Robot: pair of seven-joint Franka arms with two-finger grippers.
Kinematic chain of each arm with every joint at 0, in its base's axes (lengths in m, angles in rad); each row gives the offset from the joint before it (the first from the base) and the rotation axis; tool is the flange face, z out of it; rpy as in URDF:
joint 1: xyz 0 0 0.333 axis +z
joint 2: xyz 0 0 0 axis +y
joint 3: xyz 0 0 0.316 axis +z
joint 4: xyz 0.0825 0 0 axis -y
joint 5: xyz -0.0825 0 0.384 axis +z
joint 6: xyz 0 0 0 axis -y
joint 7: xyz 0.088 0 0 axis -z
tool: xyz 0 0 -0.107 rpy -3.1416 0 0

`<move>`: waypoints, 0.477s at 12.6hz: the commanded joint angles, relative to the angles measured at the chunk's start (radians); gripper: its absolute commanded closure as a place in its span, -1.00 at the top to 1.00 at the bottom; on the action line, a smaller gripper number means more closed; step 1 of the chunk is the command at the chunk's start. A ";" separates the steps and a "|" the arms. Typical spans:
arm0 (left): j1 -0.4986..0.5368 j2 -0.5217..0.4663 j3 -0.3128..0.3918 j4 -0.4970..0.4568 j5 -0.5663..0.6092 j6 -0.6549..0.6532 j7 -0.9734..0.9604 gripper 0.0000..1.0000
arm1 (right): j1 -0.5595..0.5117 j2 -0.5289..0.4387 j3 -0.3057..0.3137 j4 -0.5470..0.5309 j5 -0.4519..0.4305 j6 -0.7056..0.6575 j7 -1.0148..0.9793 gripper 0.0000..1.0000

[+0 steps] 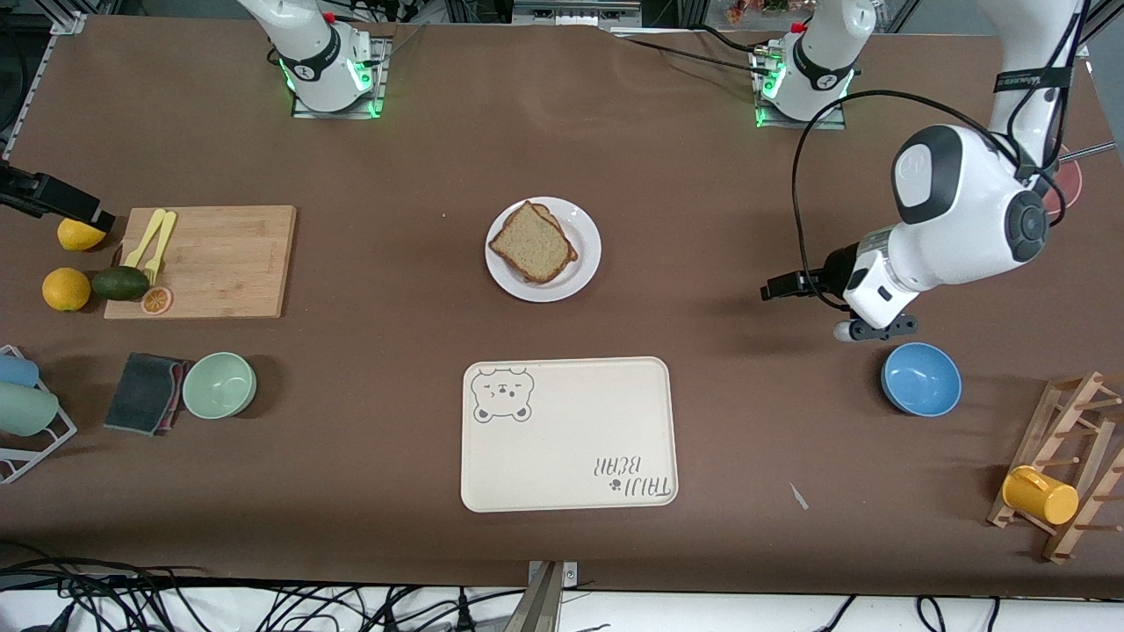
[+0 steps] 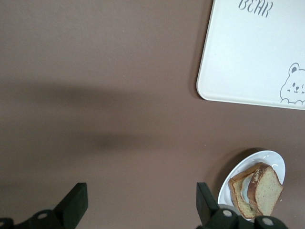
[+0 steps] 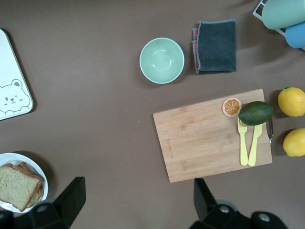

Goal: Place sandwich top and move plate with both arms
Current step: 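Move the left gripper from its rest toward the white plate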

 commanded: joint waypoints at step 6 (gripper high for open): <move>-0.135 0.003 0.005 -0.184 -0.222 0.191 0.166 1.00 | 0.078 0.007 0.008 -0.003 -0.164 -0.014 -0.014 1.00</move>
